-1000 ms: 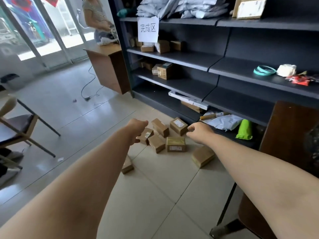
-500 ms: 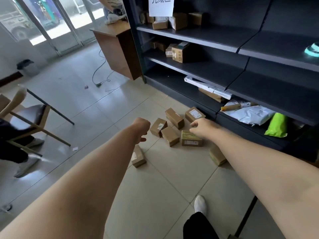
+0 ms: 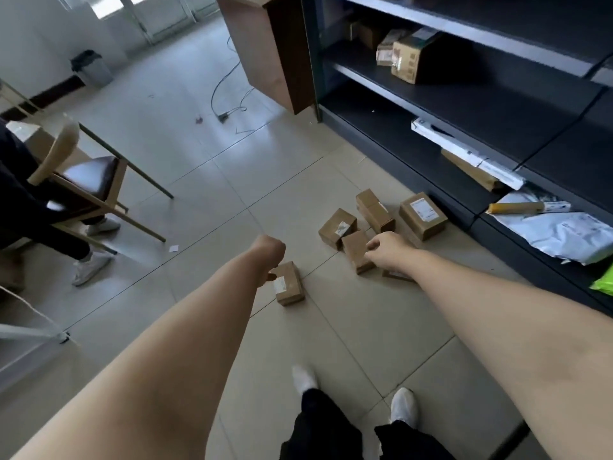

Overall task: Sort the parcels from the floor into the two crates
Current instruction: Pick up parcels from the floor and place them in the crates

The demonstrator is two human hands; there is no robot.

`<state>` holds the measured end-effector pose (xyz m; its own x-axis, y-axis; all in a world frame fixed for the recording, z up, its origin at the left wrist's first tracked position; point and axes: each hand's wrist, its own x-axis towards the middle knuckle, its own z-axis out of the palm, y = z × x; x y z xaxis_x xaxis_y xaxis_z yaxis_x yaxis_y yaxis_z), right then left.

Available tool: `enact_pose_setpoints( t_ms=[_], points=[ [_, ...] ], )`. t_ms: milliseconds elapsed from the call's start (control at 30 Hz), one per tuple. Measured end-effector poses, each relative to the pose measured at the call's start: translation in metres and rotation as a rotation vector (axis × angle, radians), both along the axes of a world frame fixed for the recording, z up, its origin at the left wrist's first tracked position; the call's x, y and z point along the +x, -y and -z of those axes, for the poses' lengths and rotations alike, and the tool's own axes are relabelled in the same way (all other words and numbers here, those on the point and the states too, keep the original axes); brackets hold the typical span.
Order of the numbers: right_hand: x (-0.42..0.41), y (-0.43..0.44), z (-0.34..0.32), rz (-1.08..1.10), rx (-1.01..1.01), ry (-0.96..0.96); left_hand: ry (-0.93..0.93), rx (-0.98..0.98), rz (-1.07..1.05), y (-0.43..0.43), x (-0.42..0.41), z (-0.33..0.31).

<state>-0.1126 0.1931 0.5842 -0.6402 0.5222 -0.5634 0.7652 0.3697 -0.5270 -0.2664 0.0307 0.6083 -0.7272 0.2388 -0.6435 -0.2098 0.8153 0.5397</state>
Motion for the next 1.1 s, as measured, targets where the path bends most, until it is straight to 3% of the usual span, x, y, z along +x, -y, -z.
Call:
enact_pose_setpoints(
  t_ms=[167, 433, 567, 833, 1100],
  points=[
    [-0.051, -0.014, 0.027, 0.05, -0.018, 0.048, 0.057, -0.054, 0.003, -0.007, -0.056, 0.029],
    [-0.115, -0.038, 0.099, 0.41, -0.1, 0.166, 0.226, -0.123, 0.22, -0.047, -0.136, 0.103],
    [-0.117, -0.043, 0.147, 0.486, -0.176, 0.253, 0.242, -0.201, 0.328, -0.072, -0.158, 0.148],
    [-0.078, -0.096, 0.258, 0.642, -0.31, 0.317, 0.328, -0.332, 0.53, -0.149, -0.122, 0.242],
    [-0.017, -0.182, 0.399, 0.803, -0.396, 0.324, 0.357, -0.419, 0.706, -0.257, -0.039, 0.384]
  ],
)
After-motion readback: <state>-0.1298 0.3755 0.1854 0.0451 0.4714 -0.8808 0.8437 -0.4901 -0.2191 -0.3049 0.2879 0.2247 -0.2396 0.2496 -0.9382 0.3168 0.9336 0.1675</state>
